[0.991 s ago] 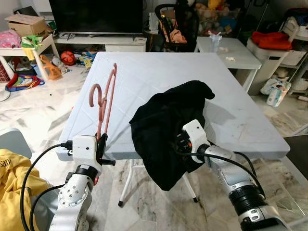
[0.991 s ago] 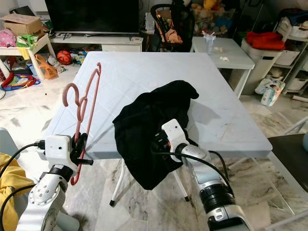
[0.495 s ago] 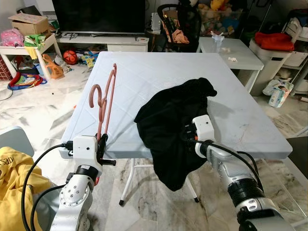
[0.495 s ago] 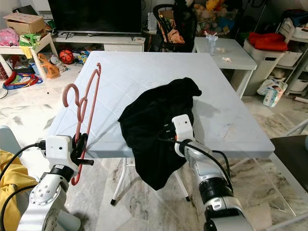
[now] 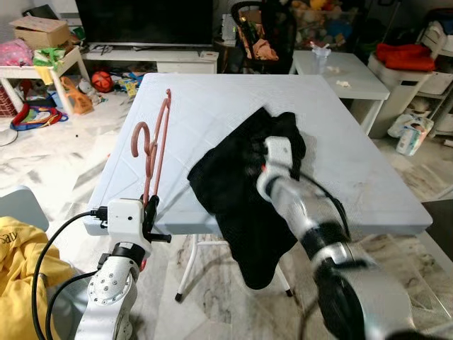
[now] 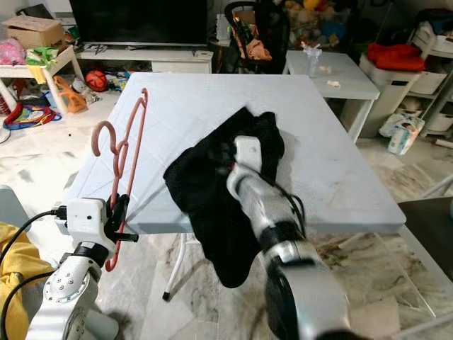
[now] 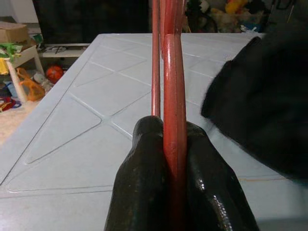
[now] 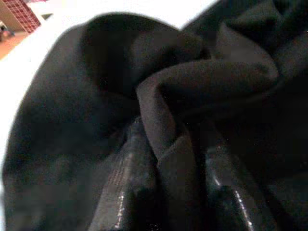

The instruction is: Hang hanger

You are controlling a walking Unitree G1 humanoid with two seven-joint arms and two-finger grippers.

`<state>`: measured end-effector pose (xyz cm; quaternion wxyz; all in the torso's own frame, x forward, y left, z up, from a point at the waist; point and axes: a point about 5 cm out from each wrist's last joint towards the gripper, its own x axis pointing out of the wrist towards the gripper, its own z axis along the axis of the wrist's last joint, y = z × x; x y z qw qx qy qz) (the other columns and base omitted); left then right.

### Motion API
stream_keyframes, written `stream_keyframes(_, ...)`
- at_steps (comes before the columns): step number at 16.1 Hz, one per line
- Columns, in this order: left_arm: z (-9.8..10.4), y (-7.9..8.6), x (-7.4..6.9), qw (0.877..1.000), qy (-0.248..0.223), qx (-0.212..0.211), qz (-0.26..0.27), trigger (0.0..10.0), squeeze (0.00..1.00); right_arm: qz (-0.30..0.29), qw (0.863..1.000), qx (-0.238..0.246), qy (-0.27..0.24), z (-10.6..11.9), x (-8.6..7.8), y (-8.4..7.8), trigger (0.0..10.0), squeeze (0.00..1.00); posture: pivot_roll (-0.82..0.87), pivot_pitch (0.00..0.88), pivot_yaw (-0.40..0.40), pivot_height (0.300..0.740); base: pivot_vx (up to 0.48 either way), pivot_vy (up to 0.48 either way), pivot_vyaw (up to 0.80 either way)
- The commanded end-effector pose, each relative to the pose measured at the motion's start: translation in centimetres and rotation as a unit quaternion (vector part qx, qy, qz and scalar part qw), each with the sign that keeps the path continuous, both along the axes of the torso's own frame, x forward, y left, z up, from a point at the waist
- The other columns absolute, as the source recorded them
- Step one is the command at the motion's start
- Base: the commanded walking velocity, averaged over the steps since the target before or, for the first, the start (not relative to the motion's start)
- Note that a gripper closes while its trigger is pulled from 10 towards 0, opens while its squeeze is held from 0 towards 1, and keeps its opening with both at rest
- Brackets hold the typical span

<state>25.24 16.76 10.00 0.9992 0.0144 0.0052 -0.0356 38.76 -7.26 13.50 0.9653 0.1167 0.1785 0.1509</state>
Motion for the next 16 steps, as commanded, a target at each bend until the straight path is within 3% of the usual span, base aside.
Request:
stream_keyframes(1, -0.6, 0.0, -0.3, 1.000, 0.017, 0.001, 0.006, 10.0, 0.00, -0.014, 1.000, 0.021, -0.019, 1.7, 0.7, 0.4, 0.0, 0.00, 0.01, 0.000, -0.084, 0.740, 0.000, 0.000, 0.00)
stream_keyframes(3, -0.6, 0.2, -0.5, 1.000, 0.016, 0.000, 0.013, 10.0, 0.00, -0.036, 0.997, 0.064, -0.038, 4.6, 1.8, 1.3, 0.0, 0.00, 0.02, 0.000, -0.097, 0.740, 0.000, 0.000, 0.00)
stream_keyframes(6, -0.5, 0.7, -0.5, 1.000, 0.013, 0.003, 0.025, 10.0, 0.00, -0.065, 0.986, 0.121, -0.090, 9.2, 2.9, 1.4, 0.0, 0.00, 0.03, 0.000, -0.107, 0.740, 0.000, 0.000, 0.00)
stream_keyframes(8, -0.4, 0.9, -0.5, 0.999, 0.011, 0.005, 0.030, 10.0, 0.00, -0.089, 0.971, 0.156, -0.156, 12.8, 3.5, 0.5, 0.0, 0.00, 0.03, 0.000, -0.110, 0.740, 0.000, 0.000, 0.00)
stream_keyframes(9, -0.4, 1.2, -0.6, 0.999, 0.011, 0.011, 0.042, 10.0, 0.00, -0.118, 0.953, 0.179, -0.216, 15.8, 3.8, -1.2, 0.0, 0.00, 0.03, 0.000, -0.108, 0.740, 0.000, 0.000, 0.00)
stream_keyframes(10, -0.5, 1.3, -0.7, 0.999, 0.012, 0.014, 0.046, 10.0, 0.00, -0.141, 0.942, 0.178, -0.248, 17.2, 3.9, -2.5, 0.0, 0.00, 0.03, 0.000, -0.105, 0.740, 0.000, 0.000, 0.00)
stream_keyframes(12, -0.6, 1.6, -0.7, 0.998, 0.011, 0.022, 0.057, 10.0, 0.00, -0.190, 0.921, 0.175, -0.291, 18.8, 3.9, -5.4, 0.0, 0.00, 0.03, 0.000, -0.099, 0.740, 0.000, 0.000, 0.00)
stream_keyframes(13, -0.6, 1.8, -0.6, 0.997, 0.012, 0.025, 0.065, 10.0, 0.00, -0.215, 0.920, 0.158, -0.288, 18.6, 3.9, -6.6, 0.0, 0.00, 0.03, 0.000, -0.094, 0.740, 0.000, 0.000, 0.00)
stream_keyframes(14, -0.6, 1.8, -0.5, 0.997, 0.012, 0.026, 0.067, 10.0, 0.00, -0.224, 0.919, 0.155, -0.286, 18.5, 3.9, -7.0, 0.0, 0.00, 0.02, 0.000, -0.092, 0.740, 0.000, 0.000, 0.00)
stream_keyframes(15, -0.5, 1.9, -0.3, 0.997, 0.009, 0.029, 0.066, 10.0, 0.00, -0.257, 0.925, 0.117, -0.254, 16.8, 4.0, -8.5, 0.0, 0.00, 0.02, 0.000, -0.088, 0.740, 0.000, 0.000, 0.00)
stream_keyframes(16, -0.5, 1.9, -0.2, 0.997, 0.008, 0.030, 0.066, 10.0, 0.00, -0.265, 0.934, 0.058, -0.231, 15.3, 4.1, -8.7, 0.0, 0.00, 0.02, 0.000, -0.087, 0.740, 0.000, 0.000, 0.00)
